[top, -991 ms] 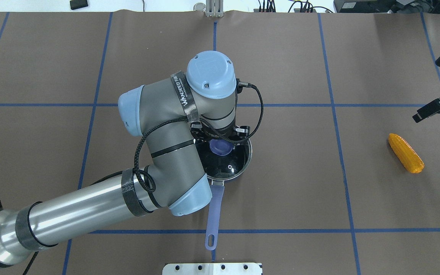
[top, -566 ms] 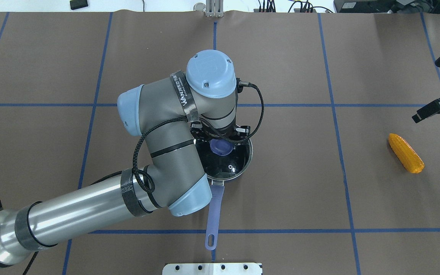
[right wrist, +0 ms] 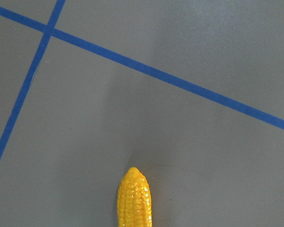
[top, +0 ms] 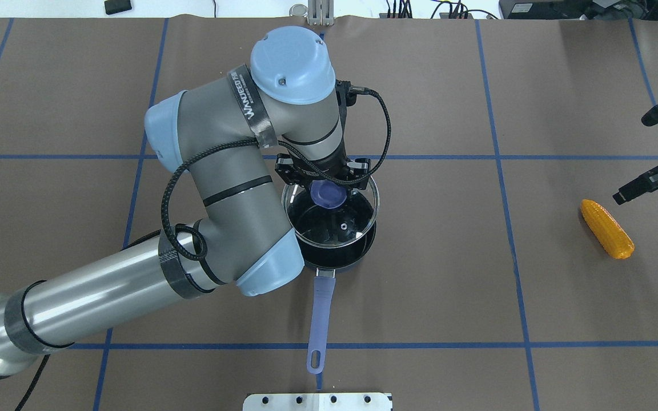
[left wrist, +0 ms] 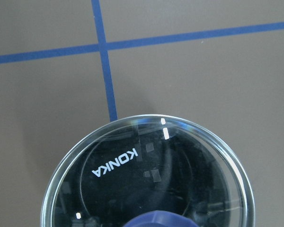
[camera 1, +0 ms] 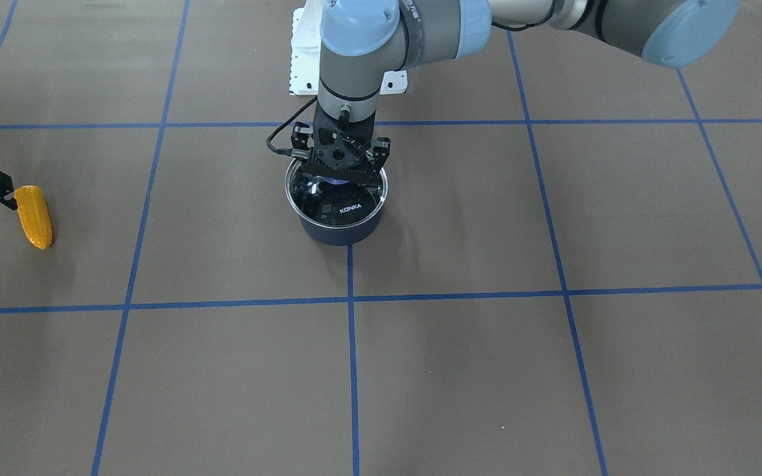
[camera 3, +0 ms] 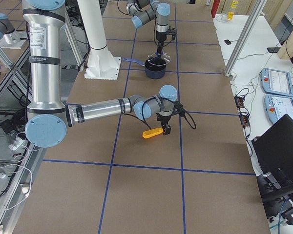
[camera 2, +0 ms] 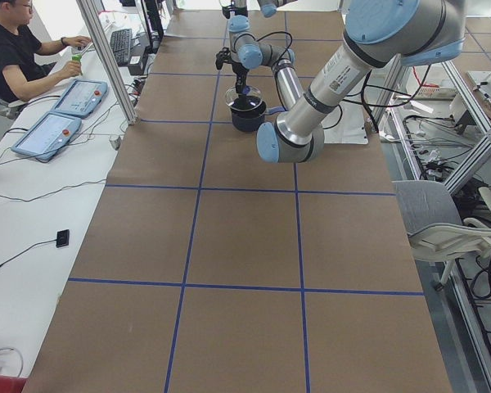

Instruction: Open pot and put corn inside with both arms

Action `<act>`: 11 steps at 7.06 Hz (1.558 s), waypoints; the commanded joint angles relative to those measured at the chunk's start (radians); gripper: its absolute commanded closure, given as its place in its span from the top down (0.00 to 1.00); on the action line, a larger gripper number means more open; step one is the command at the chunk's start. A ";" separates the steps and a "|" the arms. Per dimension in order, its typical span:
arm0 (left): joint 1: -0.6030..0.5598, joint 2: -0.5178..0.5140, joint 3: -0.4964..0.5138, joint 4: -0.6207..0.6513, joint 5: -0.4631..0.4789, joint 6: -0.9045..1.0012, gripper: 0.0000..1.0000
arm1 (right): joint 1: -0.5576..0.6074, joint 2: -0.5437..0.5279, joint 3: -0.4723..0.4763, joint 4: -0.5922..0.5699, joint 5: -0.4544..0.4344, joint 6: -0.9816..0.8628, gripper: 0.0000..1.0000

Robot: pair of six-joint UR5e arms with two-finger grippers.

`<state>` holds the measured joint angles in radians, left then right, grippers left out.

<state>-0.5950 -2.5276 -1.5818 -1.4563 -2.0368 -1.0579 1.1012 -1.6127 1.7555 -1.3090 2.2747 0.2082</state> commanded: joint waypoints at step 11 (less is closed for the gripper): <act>-0.086 0.023 -0.044 0.050 -0.025 0.042 0.57 | -0.179 -0.036 -0.036 0.152 -0.123 0.094 0.24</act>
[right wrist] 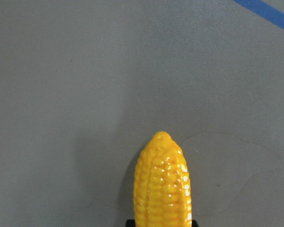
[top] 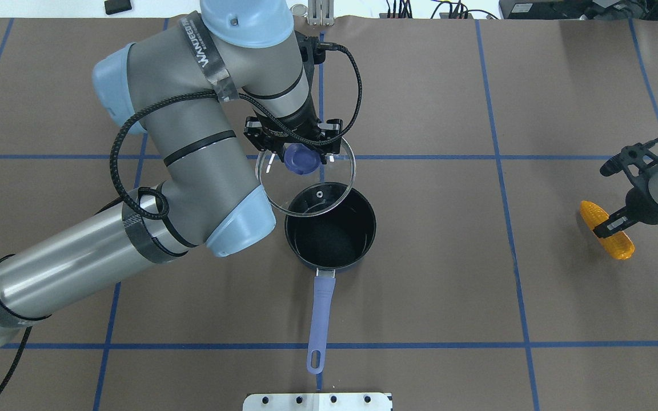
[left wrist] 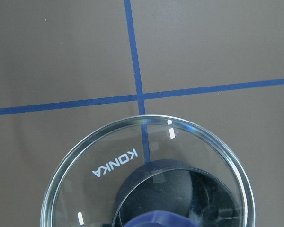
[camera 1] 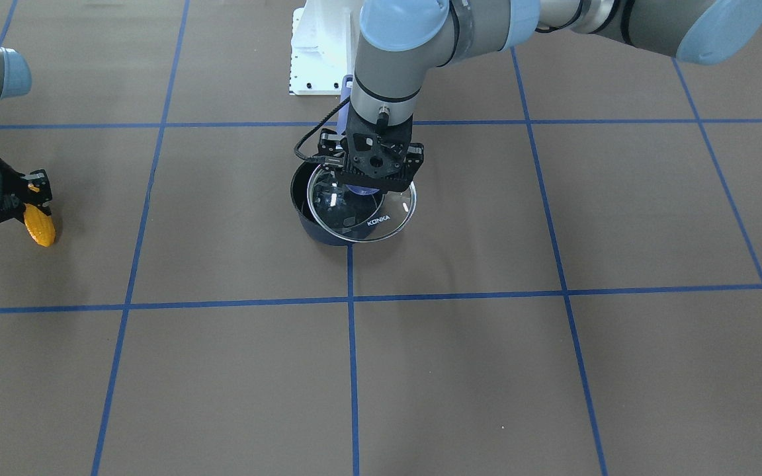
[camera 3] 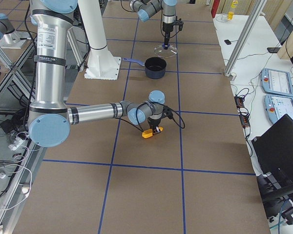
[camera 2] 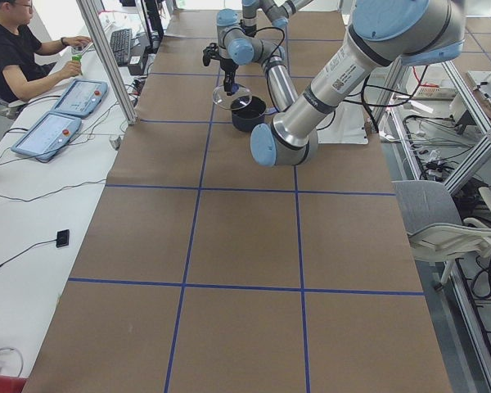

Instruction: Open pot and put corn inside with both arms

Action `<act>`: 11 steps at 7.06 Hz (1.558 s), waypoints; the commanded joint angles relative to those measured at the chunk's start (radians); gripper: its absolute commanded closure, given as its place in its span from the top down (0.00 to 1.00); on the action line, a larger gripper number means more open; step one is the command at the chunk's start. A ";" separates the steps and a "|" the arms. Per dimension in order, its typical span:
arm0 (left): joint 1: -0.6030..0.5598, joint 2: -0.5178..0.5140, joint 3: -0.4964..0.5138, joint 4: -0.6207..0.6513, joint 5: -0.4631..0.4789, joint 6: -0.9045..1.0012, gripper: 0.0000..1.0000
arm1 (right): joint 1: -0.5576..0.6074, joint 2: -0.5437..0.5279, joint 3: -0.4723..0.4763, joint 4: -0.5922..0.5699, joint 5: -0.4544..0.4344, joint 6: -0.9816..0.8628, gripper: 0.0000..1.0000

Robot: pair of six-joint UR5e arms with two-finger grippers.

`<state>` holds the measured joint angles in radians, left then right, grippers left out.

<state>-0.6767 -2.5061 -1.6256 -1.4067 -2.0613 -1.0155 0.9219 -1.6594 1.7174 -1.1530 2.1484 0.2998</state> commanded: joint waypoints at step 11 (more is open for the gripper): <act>-0.260 0.327 -0.065 -0.055 -0.143 0.472 0.57 | -0.302 0.670 0.089 -0.311 0.062 0.445 0.26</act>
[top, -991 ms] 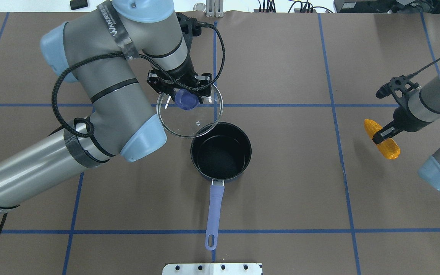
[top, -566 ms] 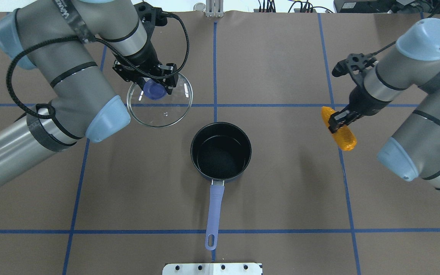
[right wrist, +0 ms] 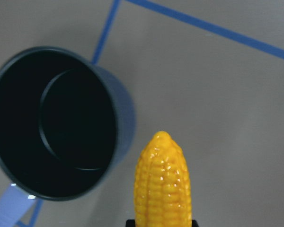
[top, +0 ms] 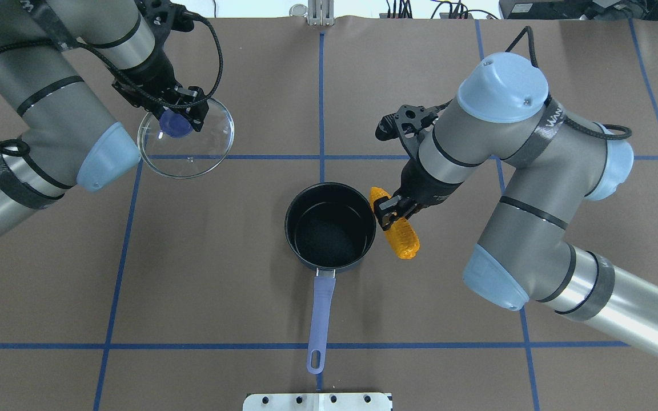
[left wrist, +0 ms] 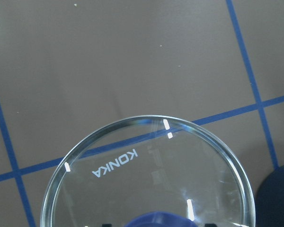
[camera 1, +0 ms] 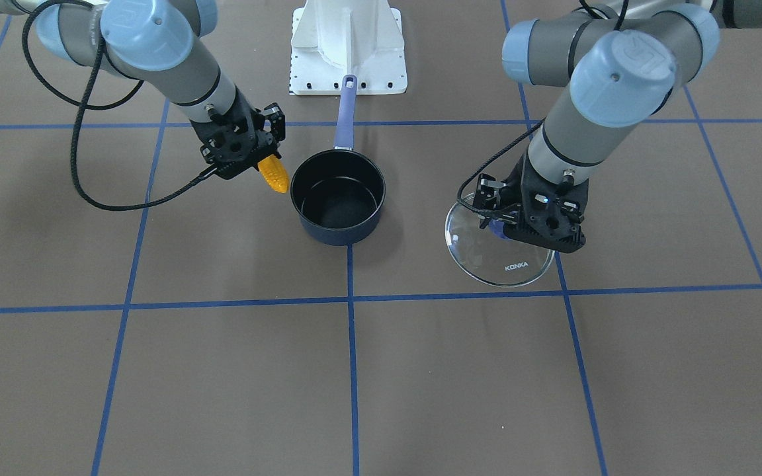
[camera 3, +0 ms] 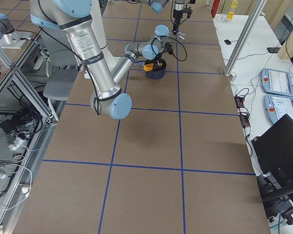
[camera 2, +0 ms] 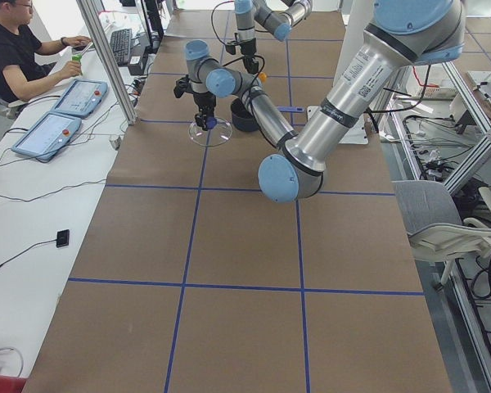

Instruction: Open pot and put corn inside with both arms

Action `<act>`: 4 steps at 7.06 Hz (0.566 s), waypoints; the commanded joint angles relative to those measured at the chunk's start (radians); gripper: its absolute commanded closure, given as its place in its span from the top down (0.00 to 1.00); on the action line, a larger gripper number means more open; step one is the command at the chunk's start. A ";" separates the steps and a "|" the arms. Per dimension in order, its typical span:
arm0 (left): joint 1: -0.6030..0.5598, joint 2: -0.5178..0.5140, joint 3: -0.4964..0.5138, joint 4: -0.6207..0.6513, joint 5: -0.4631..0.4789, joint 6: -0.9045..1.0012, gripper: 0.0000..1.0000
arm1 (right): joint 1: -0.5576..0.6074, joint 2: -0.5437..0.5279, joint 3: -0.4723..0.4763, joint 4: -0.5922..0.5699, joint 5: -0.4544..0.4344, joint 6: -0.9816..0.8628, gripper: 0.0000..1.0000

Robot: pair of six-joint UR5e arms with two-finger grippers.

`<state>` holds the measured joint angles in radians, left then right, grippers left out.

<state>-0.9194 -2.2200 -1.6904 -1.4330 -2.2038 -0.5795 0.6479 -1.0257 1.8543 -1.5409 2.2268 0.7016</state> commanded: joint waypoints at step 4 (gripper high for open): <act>-0.026 0.086 0.003 -0.069 -0.007 0.050 0.57 | -0.070 0.069 -0.133 0.239 -0.079 0.127 0.26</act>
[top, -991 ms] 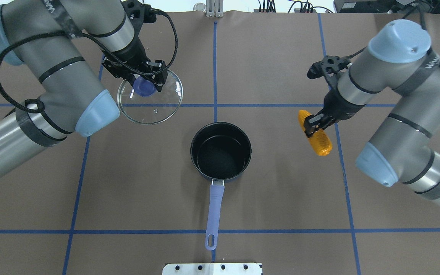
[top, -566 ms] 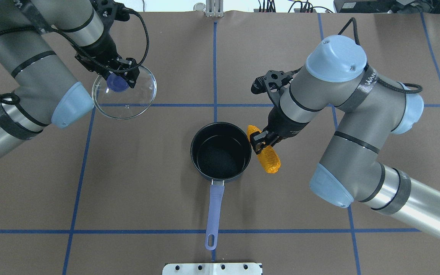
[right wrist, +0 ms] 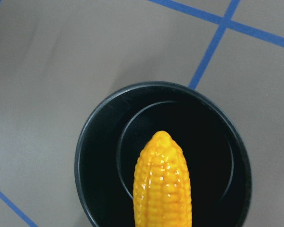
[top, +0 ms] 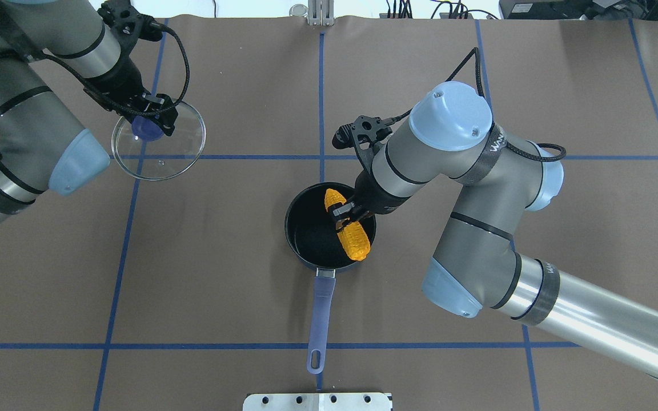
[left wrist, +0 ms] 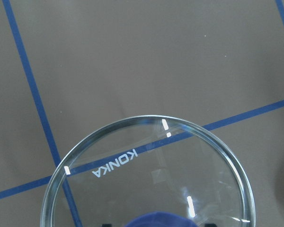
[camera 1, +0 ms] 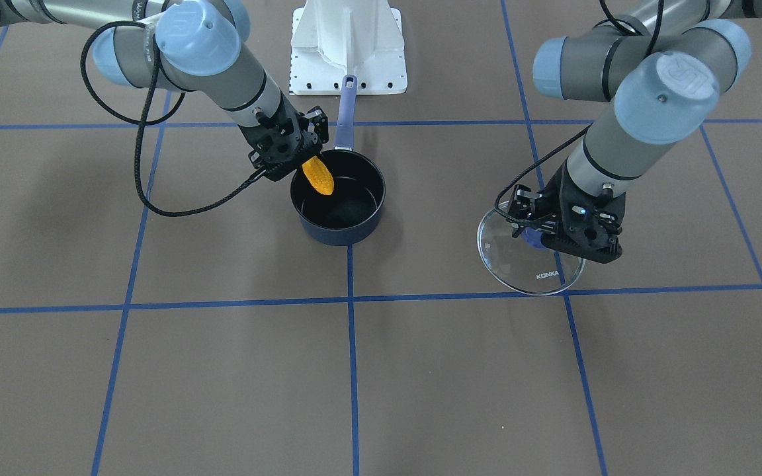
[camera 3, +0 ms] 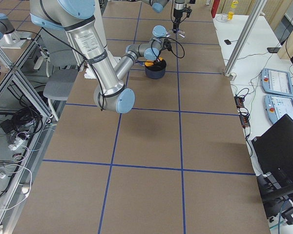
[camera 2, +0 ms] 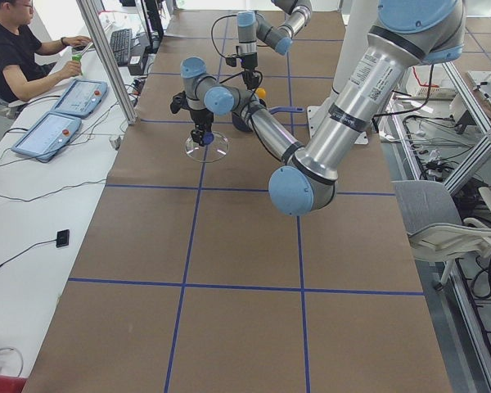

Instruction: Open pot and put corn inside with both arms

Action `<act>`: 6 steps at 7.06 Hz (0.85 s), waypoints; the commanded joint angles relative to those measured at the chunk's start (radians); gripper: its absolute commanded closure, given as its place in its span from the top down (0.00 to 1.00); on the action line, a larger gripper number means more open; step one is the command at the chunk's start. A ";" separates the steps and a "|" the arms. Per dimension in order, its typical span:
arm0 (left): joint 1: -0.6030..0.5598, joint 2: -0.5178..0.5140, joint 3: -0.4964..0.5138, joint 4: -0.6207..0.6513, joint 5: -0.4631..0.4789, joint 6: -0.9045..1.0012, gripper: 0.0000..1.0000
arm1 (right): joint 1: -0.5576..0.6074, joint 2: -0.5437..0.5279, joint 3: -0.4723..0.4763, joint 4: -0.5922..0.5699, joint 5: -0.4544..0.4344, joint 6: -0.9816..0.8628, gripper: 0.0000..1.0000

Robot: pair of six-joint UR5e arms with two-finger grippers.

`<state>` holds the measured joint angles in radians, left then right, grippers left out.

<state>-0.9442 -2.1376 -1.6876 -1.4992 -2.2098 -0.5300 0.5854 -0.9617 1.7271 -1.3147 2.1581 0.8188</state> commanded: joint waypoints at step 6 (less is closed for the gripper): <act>-0.030 0.097 0.000 -0.041 -0.002 0.108 0.58 | 0.019 0.028 -0.003 0.012 -0.009 0.010 1.00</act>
<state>-0.9570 -2.0861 -1.6868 -1.5121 -2.2108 -0.4638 0.5910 -0.9357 1.7230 -1.3024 2.1479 0.8283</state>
